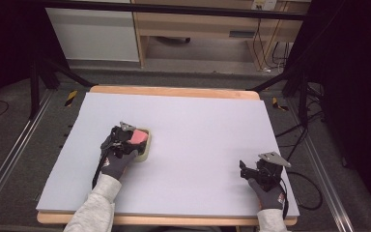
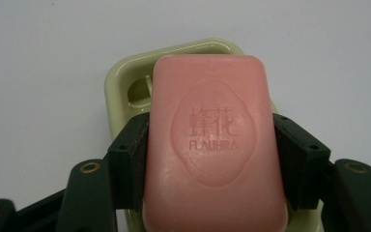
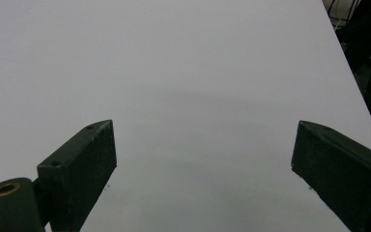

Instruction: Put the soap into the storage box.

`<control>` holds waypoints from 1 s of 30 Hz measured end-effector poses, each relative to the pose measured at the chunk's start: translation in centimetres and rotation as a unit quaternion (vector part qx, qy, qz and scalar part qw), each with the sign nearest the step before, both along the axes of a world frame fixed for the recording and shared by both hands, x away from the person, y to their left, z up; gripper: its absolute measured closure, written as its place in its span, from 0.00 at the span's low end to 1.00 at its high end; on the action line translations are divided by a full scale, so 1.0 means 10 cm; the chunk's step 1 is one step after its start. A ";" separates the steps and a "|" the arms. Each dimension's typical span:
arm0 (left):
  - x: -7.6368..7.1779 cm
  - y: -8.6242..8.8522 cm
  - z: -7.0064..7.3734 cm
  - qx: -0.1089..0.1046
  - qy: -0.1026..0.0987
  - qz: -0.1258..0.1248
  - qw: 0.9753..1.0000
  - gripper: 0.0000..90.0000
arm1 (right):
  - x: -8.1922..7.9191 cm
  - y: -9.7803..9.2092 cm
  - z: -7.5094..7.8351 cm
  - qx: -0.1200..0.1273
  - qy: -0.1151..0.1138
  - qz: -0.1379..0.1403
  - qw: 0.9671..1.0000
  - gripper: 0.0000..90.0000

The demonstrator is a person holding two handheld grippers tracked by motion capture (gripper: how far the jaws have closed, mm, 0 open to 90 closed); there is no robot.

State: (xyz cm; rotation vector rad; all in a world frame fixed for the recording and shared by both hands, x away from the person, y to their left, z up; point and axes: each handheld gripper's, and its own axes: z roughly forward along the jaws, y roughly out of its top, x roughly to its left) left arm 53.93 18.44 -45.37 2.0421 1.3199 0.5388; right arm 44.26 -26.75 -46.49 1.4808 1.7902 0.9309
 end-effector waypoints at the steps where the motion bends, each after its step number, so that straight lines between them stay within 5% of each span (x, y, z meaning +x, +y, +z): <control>1: 0.00 0.00 0.00 -0.002 0.000 0.000 1.000 0.41 | 0.00 0.00 0.00 0.001 0.000 0.000 1.000 0.10; 13: -0.02 0.01 -0.02 -0.008 0.003 0.005 1.000 0.41 | 0.00 0.00 0.00 -0.002 -0.002 0.001 1.000 0.09; 30: -0.16 0.09 0.16 -0.032 -0.030 -0.011 0.999 0.26 | -0.01 0.00 0.00 -0.001 -0.003 -0.002 1.000 0.09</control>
